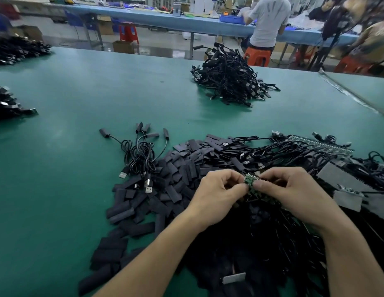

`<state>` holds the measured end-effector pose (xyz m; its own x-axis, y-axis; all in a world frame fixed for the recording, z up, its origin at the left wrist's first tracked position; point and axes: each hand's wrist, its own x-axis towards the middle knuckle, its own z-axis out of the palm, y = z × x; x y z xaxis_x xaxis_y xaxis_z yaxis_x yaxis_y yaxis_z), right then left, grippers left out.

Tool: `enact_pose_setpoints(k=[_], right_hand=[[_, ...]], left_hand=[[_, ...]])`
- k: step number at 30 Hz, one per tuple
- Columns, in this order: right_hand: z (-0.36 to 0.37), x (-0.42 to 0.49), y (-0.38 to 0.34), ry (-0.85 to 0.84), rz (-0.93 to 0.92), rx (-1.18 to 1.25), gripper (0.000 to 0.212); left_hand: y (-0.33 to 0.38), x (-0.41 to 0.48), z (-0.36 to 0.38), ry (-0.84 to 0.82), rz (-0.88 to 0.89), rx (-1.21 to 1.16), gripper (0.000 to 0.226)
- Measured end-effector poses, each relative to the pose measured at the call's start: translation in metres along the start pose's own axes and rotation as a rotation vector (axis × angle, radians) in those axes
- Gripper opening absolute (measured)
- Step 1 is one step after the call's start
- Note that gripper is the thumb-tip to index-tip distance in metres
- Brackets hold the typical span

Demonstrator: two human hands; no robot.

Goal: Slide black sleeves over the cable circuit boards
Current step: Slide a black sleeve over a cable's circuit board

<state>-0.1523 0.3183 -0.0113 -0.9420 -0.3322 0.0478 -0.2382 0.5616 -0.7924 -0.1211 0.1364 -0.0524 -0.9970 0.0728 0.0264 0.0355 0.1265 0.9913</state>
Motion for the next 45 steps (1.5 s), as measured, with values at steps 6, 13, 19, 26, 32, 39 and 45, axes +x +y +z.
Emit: enact_pose_setpoints(k=[6,13,19,26,32,39,45], right_hand=[[0.003,0.004,0.006,-0.041,-0.061,0.129,0.016],[0.005,0.004,0.003,-0.132,-0.057,0.303,0.013],[0.008,0.004,0.012,-0.188,-0.014,0.471,0.014],[0.009,0.004,0.013,-0.23,0.007,0.549,0.015],[0.011,0.005,0.011,-0.263,0.028,0.593,0.015],[0.014,0.004,0.009,-0.26,0.022,0.601,0.018],[0.017,0.005,0.007,-0.231,0.076,0.664,0.027]], left_hand=[[0.001,-0.001,0.001,0.019,0.028,-0.084,0.011],[0.003,-0.001,-0.004,-0.024,-0.024,-0.238,0.01],[0.006,-0.002,-0.006,-0.061,-0.041,-0.268,0.013],[0.007,-0.002,-0.007,-0.064,-0.063,-0.312,0.014],[0.004,-0.003,-0.005,-0.025,-0.032,-0.333,0.014],[0.002,-0.005,-0.006,-0.02,-0.02,-0.359,0.009],[0.003,-0.003,-0.005,-0.006,-0.036,-0.415,0.008]])
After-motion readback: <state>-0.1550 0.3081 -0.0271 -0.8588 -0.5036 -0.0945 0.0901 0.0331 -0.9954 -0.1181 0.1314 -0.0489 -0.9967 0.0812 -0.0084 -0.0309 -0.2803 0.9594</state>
